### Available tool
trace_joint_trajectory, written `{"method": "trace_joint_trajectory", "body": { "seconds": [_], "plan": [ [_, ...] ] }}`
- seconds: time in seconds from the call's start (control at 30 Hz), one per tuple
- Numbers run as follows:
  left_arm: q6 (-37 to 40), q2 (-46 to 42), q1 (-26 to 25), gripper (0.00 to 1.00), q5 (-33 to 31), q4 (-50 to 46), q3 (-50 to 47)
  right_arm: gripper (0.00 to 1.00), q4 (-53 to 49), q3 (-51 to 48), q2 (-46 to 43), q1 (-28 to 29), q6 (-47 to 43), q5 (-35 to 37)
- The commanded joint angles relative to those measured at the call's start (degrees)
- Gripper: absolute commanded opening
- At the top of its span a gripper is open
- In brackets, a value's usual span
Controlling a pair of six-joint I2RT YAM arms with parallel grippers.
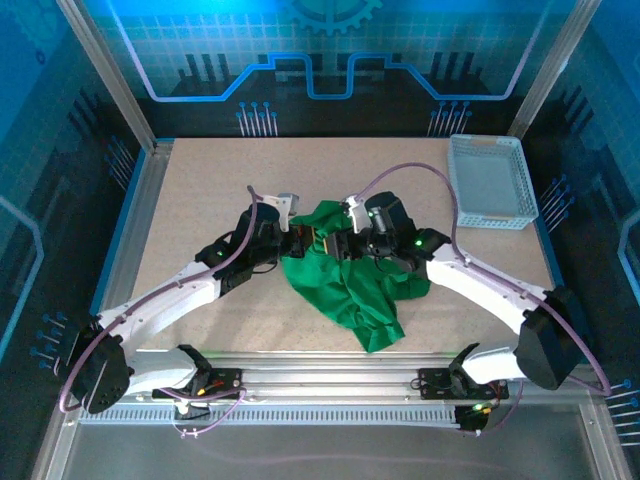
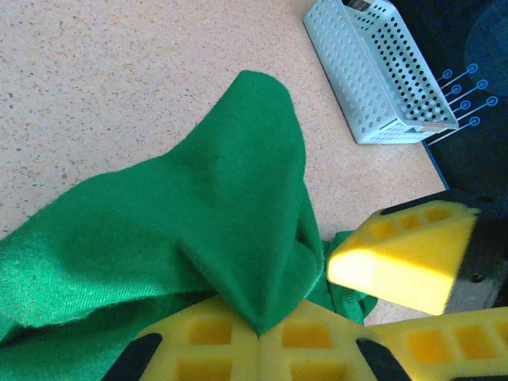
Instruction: Fold the inside-out t-shirt
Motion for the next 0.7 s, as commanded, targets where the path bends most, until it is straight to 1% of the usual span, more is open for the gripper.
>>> {"method": "trace_joint_trajectory", "body": {
  "seconds": [0.0,0.27,0.57,0.6,0.67],
  "plan": [
    [0.5,-0.9,0.1,0.00,1.3,2.1,-1.2,0.44,6.6,0.3,1.0,1.2,-0.8,-2.5],
    [0.1,-1.7,0.1,0.00,1.4,2.2,-1.9,0.35,5.3,1.7,3.7,1.3,-3.9,2.0],
    [0.1,-2.0,0.1,0.00,1.8,2.4,-1.8,0.33,6.3,1.5,5.5,1.6,-5.8,4.2],
    [0.1,-2.0,0.1,0.00,1.9,2.5,-1.8,0.30,6.3,1.6,5.7,1.6,-6.0,4.5],
    [0.0,-2.0,0.1,0.00,2.0,2.5,-1.8,0.21,6.1,2.2,6.2,1.6,-6.5,5.5]
  ]
}}
